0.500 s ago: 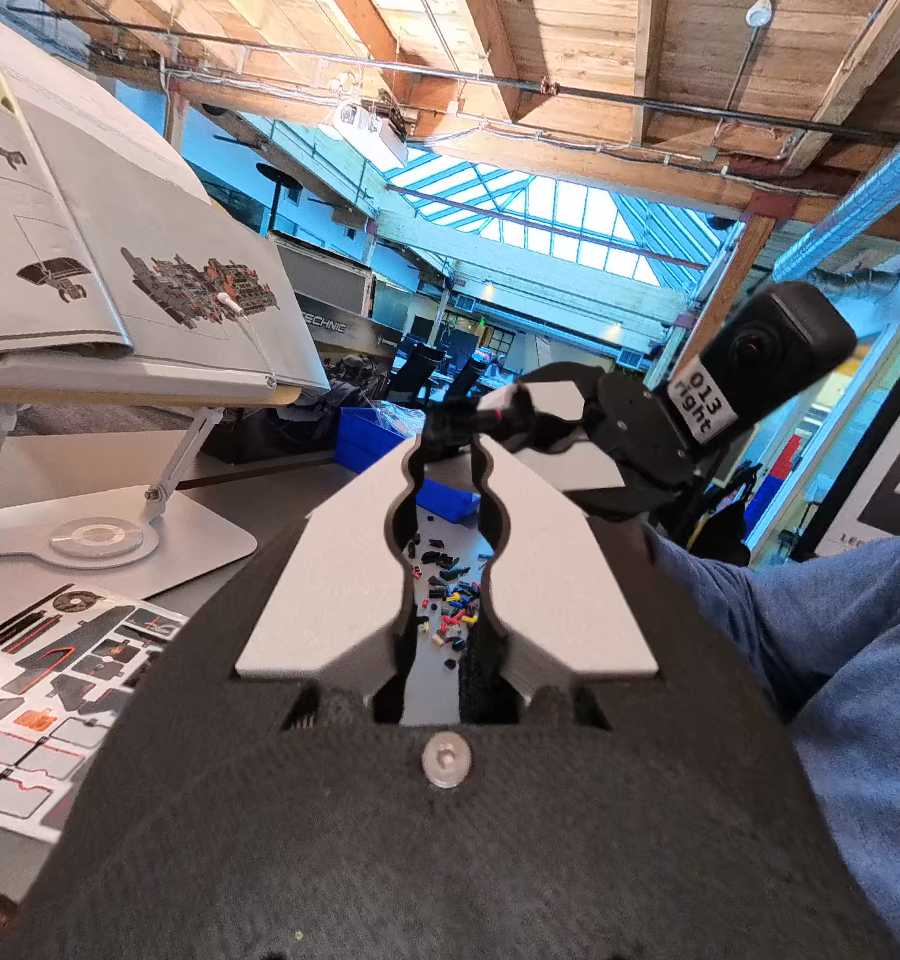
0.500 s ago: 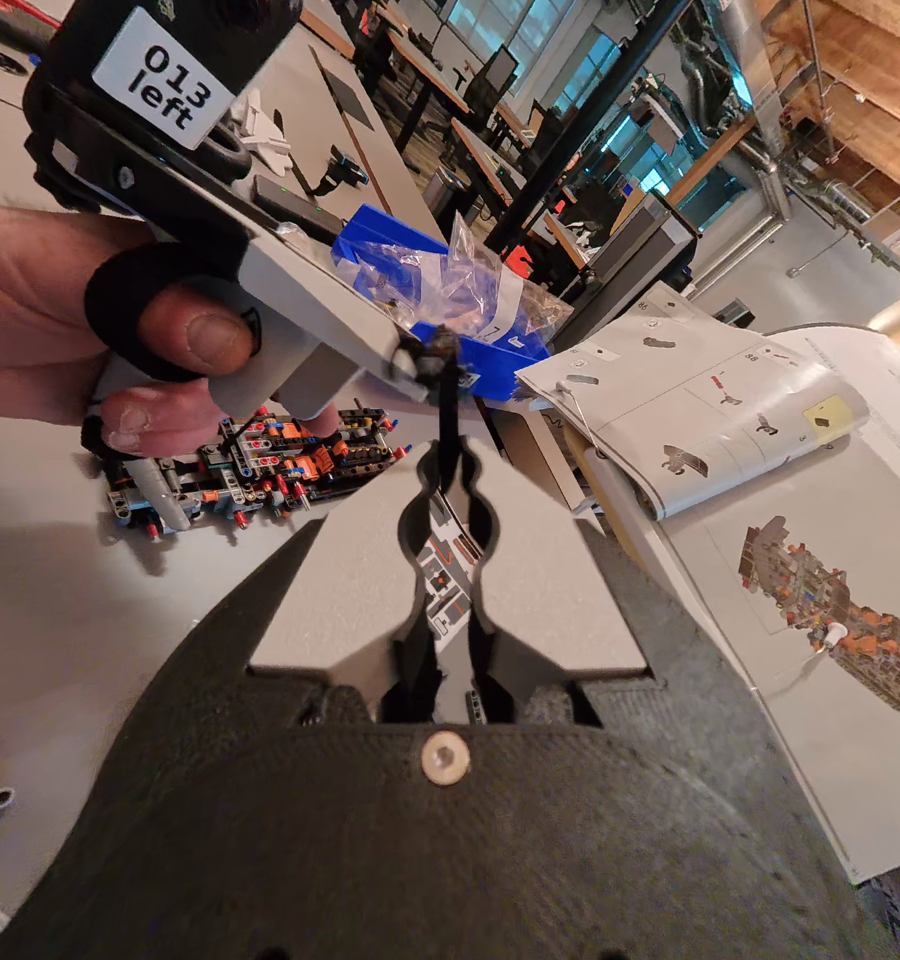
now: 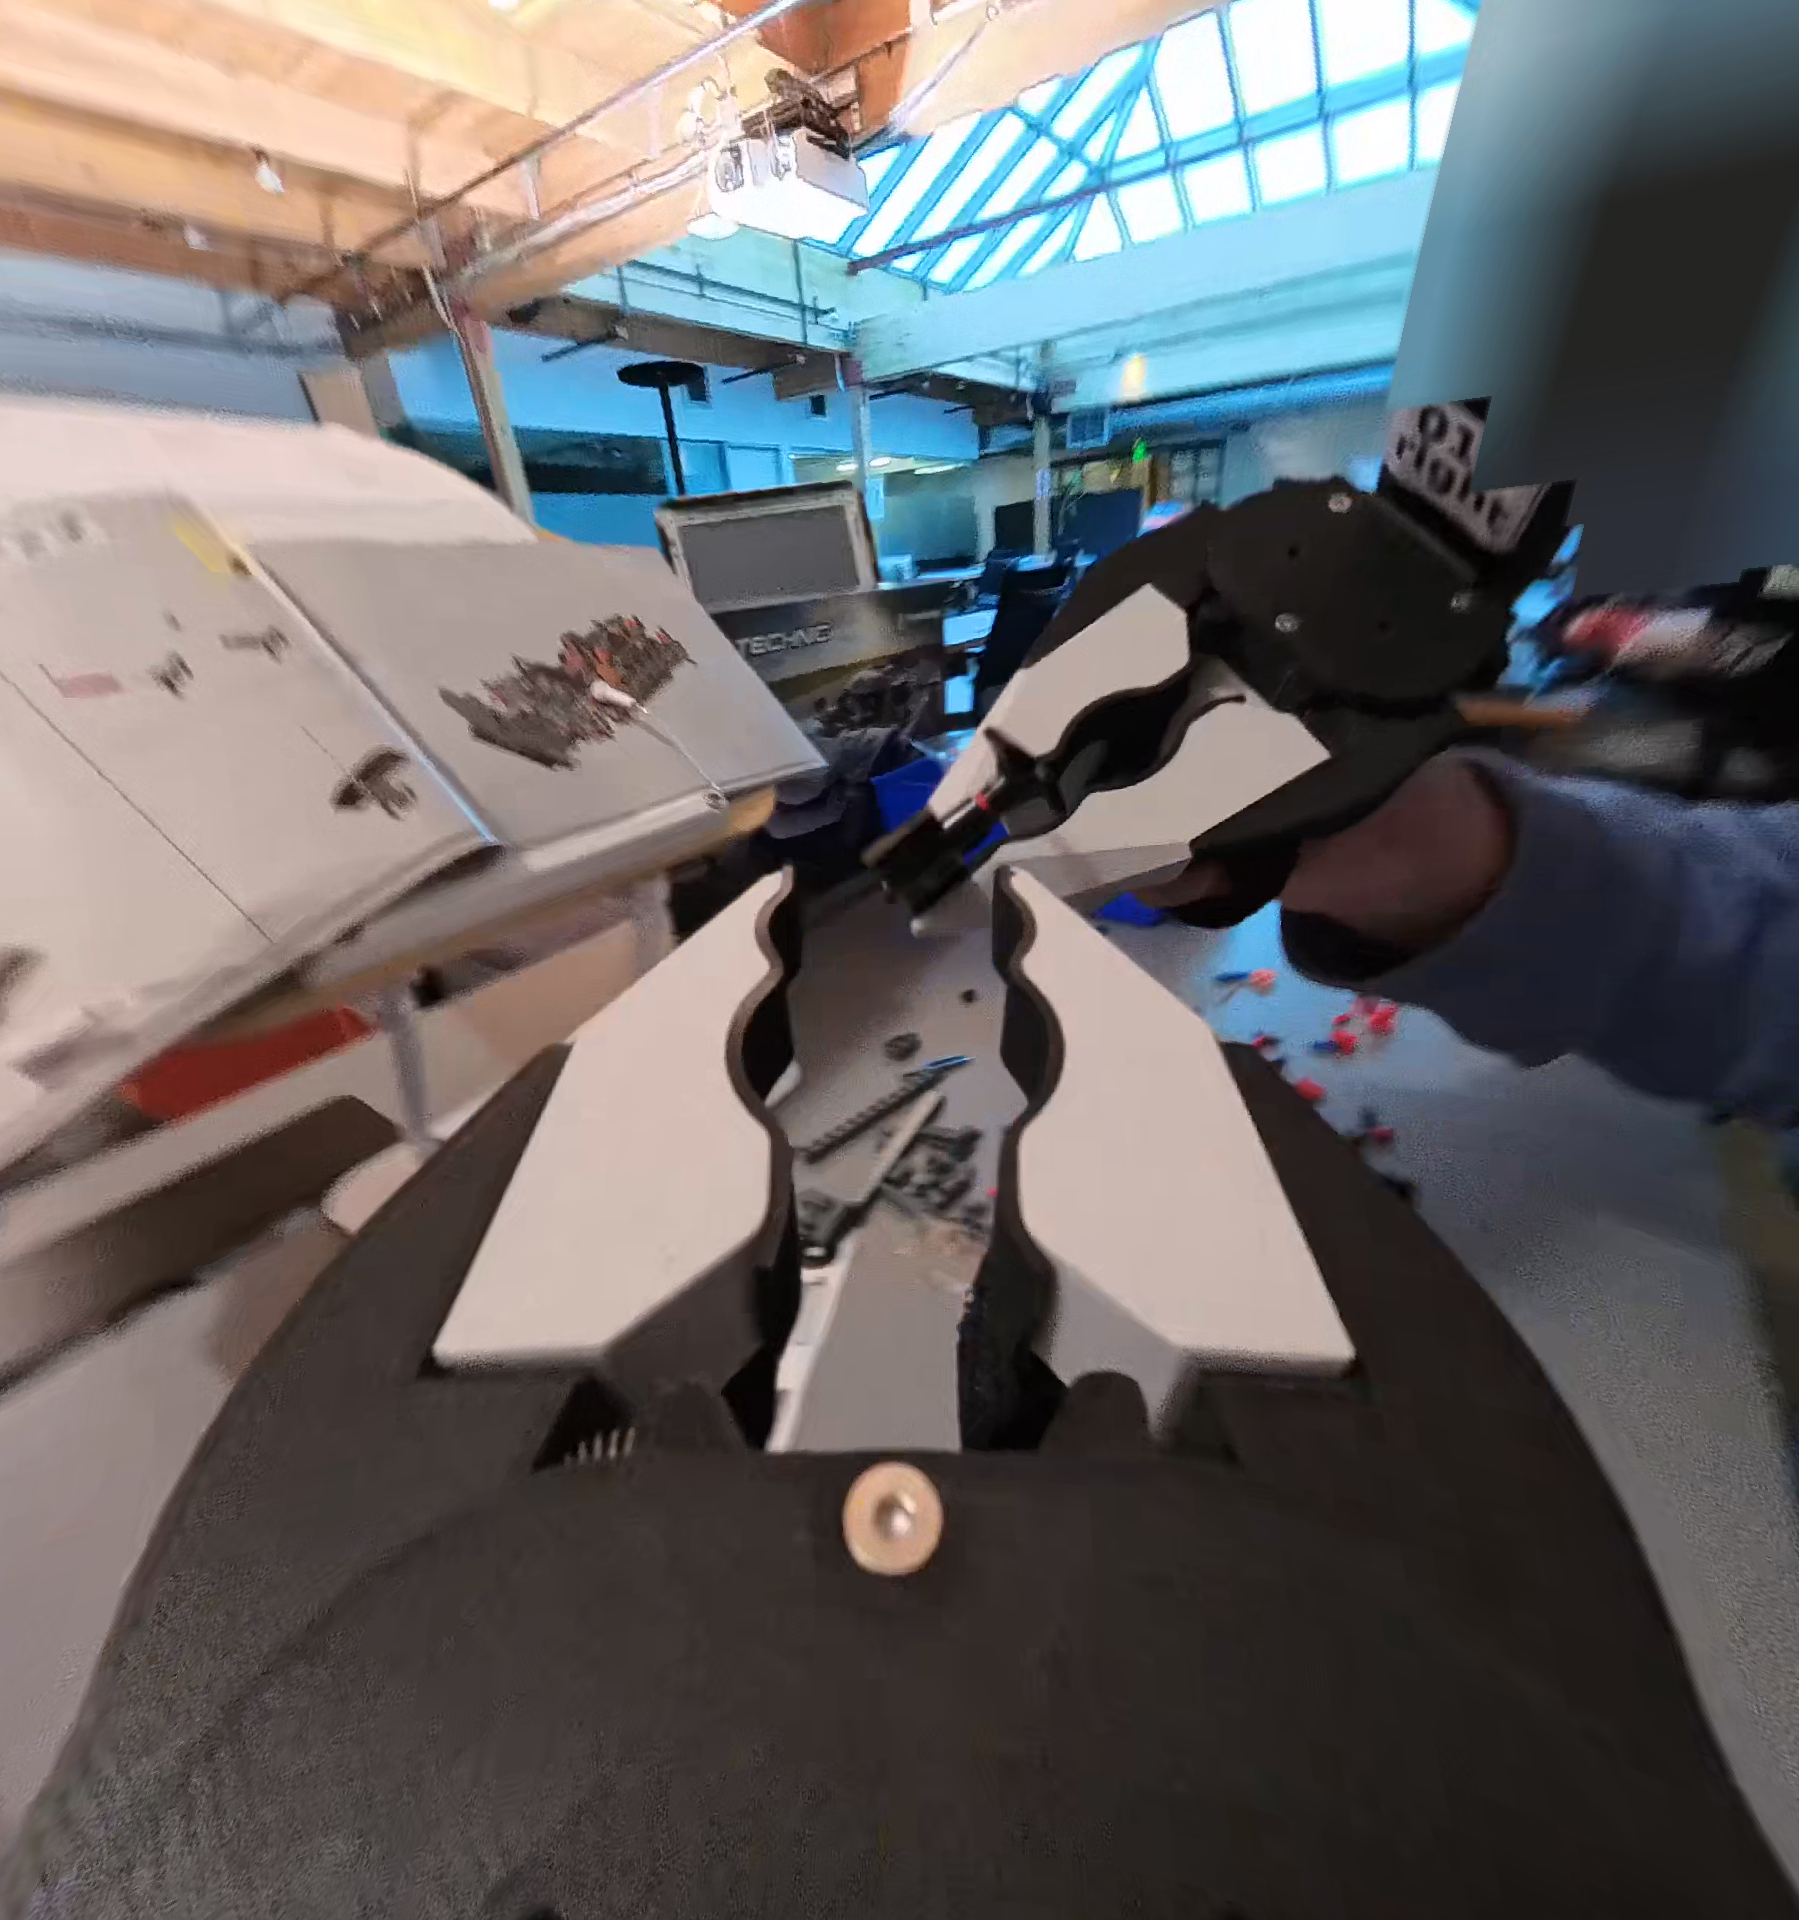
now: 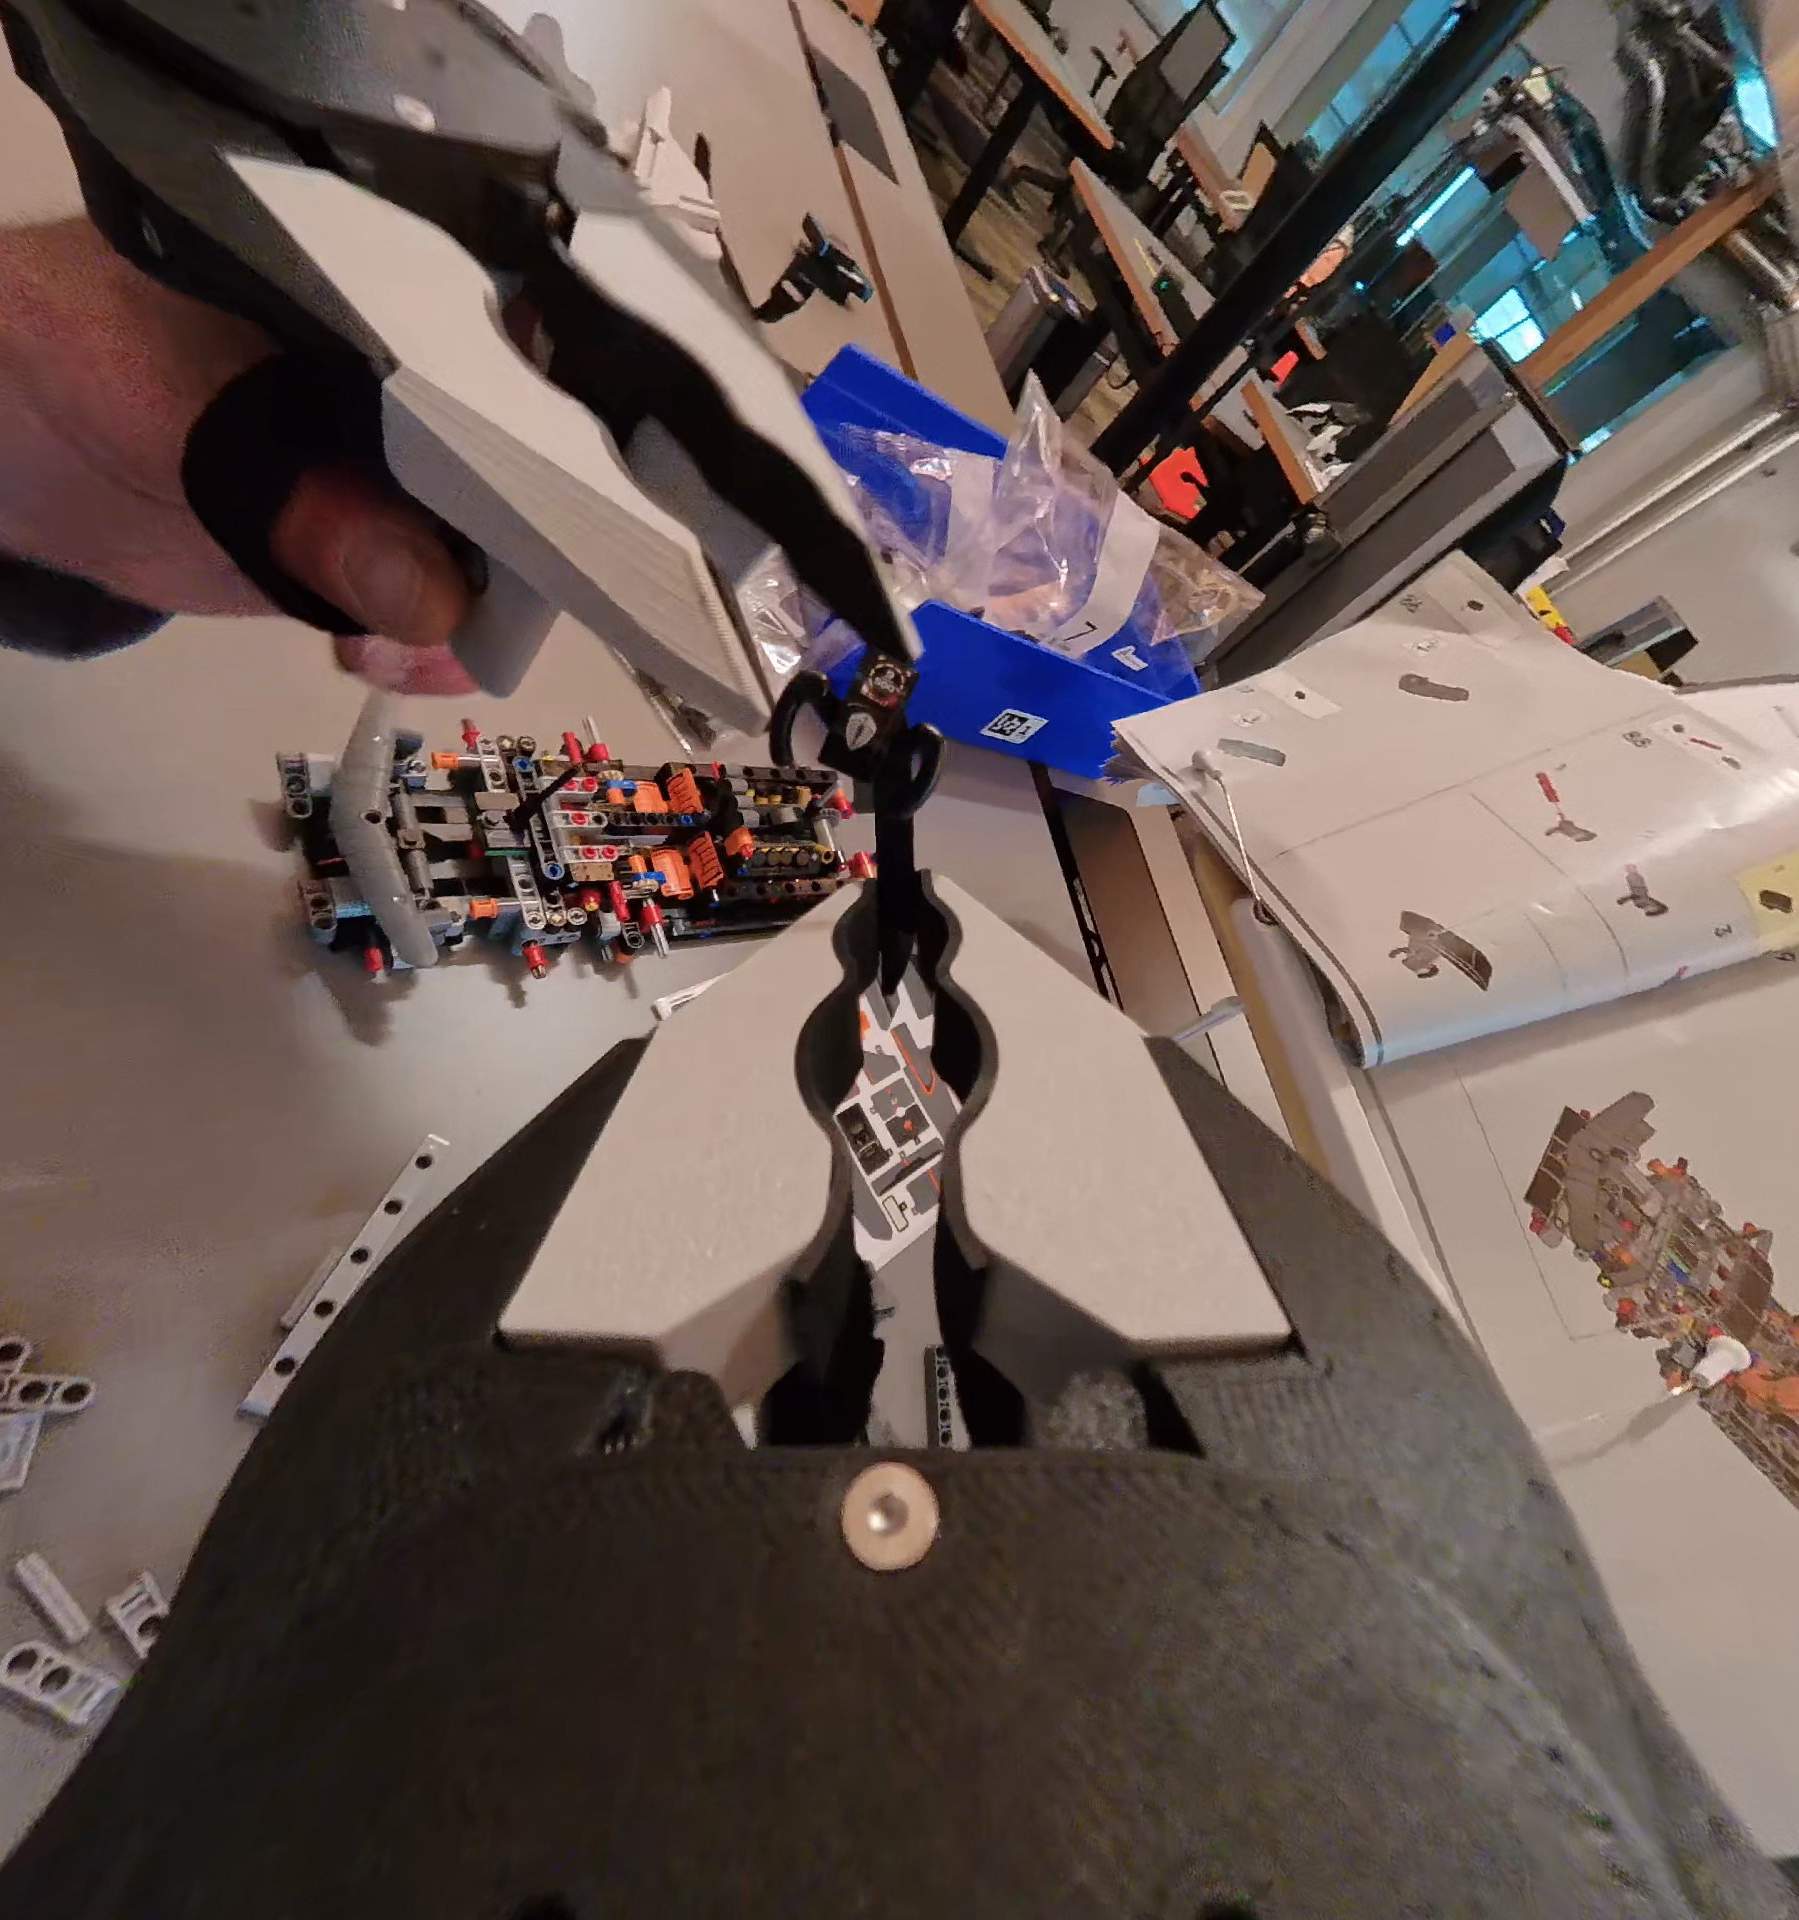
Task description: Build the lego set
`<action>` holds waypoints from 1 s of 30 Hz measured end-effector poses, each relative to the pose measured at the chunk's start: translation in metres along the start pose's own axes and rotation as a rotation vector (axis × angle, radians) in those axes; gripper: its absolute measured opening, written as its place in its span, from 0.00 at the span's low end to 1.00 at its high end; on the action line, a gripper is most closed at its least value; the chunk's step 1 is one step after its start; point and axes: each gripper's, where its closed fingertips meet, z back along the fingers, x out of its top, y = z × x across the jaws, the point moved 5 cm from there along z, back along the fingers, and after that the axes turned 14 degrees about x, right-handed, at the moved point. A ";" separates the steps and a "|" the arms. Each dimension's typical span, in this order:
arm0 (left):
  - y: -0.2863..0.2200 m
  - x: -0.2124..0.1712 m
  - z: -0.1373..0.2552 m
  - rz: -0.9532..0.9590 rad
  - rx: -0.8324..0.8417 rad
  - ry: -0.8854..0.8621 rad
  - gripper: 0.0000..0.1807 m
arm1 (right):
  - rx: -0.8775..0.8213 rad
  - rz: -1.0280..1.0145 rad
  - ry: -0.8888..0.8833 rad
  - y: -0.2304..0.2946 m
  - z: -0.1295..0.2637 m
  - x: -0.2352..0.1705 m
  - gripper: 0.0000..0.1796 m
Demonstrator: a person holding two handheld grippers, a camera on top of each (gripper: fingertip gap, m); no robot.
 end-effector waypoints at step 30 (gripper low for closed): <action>-0.028 0.028 -0.013 -0.660 -0.016 0.042 0.05 | 0.135 0.063 -0.136 0.007 0.024 0.035 0.14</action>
